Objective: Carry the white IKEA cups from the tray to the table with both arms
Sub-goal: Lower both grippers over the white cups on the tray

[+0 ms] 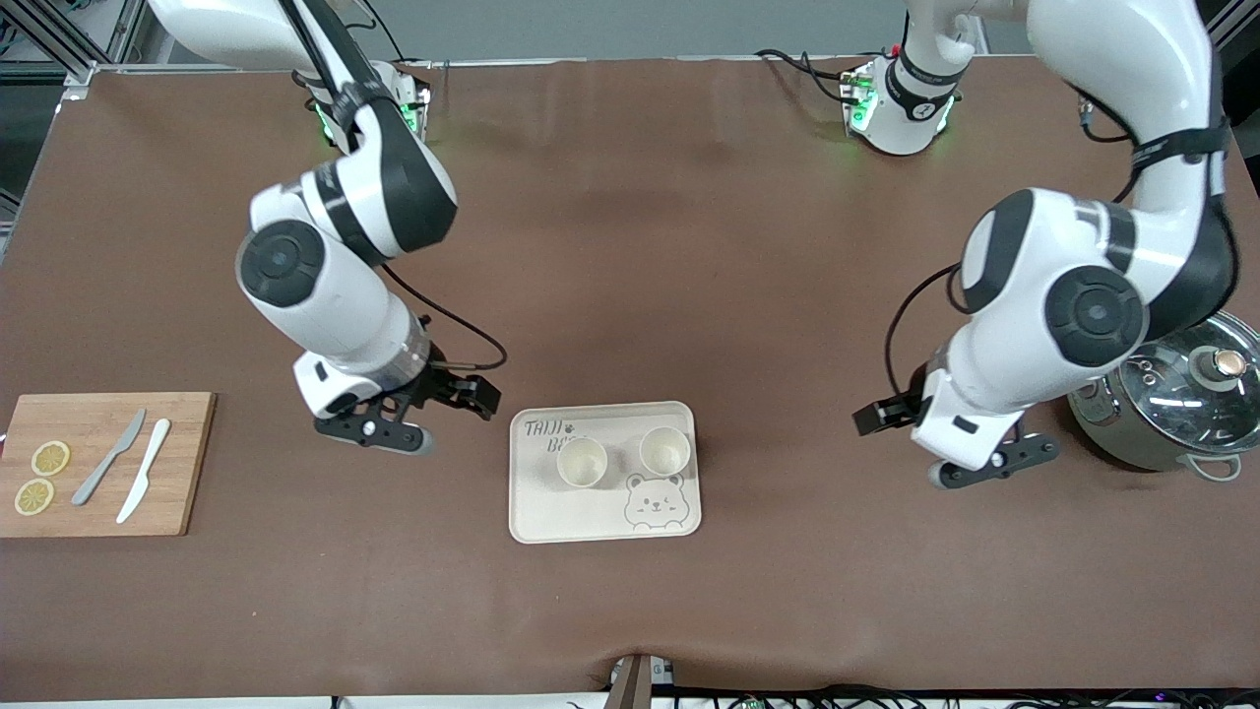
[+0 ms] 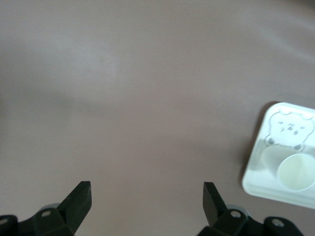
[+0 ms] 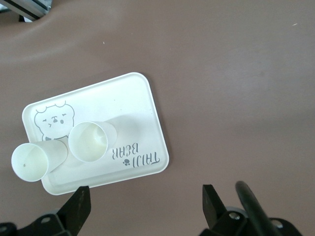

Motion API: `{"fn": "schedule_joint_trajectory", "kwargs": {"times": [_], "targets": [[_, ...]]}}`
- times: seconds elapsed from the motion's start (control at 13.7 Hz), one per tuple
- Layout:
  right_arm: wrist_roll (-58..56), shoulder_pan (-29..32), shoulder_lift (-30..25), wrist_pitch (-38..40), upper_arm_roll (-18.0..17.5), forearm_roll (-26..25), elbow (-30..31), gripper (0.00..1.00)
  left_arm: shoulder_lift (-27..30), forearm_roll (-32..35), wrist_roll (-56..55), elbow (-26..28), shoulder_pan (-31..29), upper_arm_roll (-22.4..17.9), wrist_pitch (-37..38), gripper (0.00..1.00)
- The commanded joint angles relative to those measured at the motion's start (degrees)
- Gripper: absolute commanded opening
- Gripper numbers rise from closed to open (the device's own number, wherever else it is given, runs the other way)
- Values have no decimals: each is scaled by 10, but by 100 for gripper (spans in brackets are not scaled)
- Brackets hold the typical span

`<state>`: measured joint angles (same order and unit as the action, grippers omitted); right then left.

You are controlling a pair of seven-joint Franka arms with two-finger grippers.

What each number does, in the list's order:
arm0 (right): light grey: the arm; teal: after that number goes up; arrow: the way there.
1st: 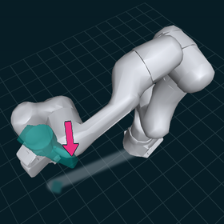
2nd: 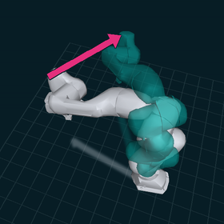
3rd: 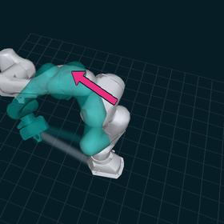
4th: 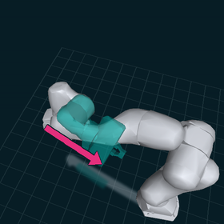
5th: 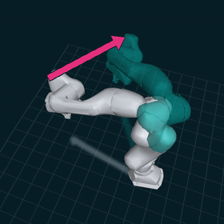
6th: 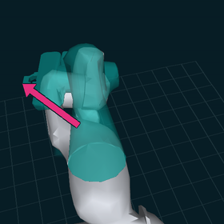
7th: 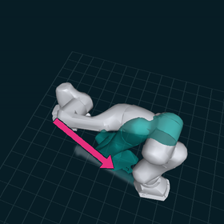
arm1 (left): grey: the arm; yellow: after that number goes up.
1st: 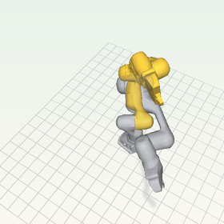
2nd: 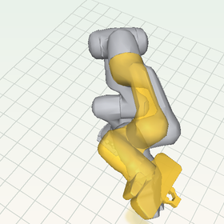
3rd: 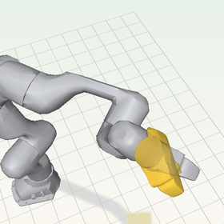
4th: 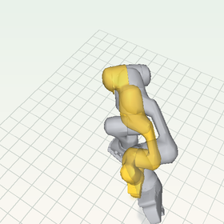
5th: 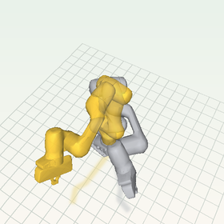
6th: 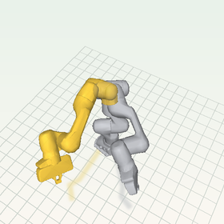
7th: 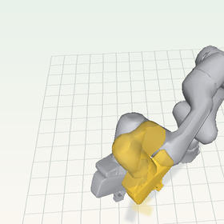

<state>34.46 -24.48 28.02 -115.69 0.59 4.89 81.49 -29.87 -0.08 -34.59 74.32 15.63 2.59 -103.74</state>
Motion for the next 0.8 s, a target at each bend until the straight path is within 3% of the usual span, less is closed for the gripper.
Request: {"fn": "schedule_joint_trajectory", "kwargs": {"times": [0.0, 0.73], "targets": [[10, -7, 49, -30, 5, 4, -31, 100, -28, -9, -49, -8, 31, -2, -47, 100], [17, -45, 164, -181, 5, 3, -30, 100, -123, -2, -206, -11, 135, -10, -232, 100]]}}
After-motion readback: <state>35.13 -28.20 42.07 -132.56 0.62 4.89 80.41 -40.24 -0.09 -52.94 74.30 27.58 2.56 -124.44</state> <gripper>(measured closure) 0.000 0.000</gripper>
